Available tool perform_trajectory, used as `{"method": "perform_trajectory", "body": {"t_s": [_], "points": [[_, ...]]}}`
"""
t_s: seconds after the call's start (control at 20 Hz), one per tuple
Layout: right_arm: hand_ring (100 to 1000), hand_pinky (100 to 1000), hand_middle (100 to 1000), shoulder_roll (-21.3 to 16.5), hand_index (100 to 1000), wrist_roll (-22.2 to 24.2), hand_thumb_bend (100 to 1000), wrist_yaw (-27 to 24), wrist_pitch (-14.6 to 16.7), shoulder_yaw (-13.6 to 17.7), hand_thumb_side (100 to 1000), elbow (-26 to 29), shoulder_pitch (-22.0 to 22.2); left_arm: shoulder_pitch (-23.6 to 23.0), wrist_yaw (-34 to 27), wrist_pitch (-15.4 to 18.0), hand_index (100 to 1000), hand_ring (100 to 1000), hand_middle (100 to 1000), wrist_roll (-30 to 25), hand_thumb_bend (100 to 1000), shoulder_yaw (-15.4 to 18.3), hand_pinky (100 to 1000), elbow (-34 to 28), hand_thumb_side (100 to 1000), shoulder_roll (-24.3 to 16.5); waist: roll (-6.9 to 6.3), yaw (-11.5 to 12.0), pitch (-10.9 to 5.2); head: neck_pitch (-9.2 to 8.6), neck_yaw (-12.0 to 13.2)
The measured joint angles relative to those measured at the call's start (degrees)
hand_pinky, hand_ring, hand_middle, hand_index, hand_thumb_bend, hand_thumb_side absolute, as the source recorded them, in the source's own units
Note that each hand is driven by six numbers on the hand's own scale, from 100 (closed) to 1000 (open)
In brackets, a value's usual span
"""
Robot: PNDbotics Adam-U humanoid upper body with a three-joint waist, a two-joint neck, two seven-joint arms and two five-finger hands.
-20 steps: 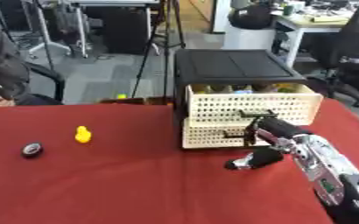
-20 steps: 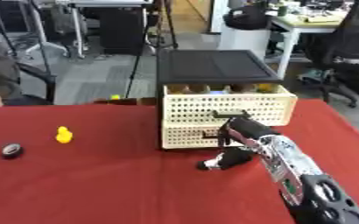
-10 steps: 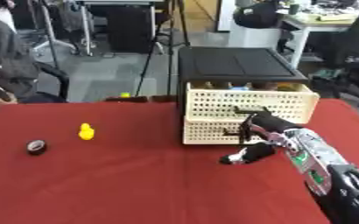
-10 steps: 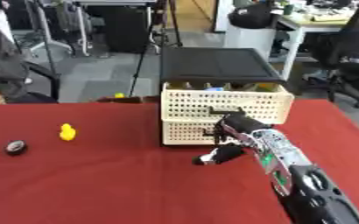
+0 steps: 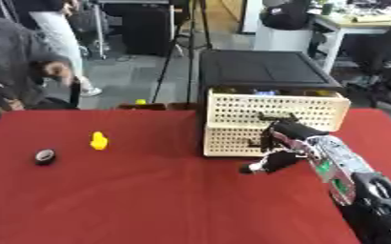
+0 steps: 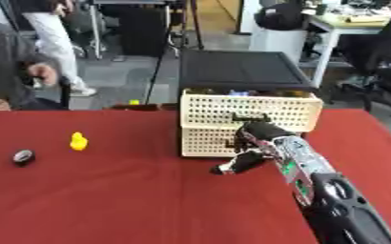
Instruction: Pick up objects from table and place into drawer.
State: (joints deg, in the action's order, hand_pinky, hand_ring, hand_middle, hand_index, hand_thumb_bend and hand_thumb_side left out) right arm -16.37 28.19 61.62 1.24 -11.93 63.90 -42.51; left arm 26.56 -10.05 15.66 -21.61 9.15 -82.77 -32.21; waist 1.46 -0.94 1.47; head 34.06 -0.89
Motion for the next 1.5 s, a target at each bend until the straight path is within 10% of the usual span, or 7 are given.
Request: {"method": "perform_trajectory", "body": {"t_s": [1.5], "points": [[100,139,505,-0.6,588,-2.3,713,4.6,-2.2,5.1,716,-11.6,-4.4,0.3,0.0,0.5,837,596,635,-1.3,100,-0.2,525,0.0,759,1.0,-0.73,4.9,0.35,-1.51,-0.5]]}}
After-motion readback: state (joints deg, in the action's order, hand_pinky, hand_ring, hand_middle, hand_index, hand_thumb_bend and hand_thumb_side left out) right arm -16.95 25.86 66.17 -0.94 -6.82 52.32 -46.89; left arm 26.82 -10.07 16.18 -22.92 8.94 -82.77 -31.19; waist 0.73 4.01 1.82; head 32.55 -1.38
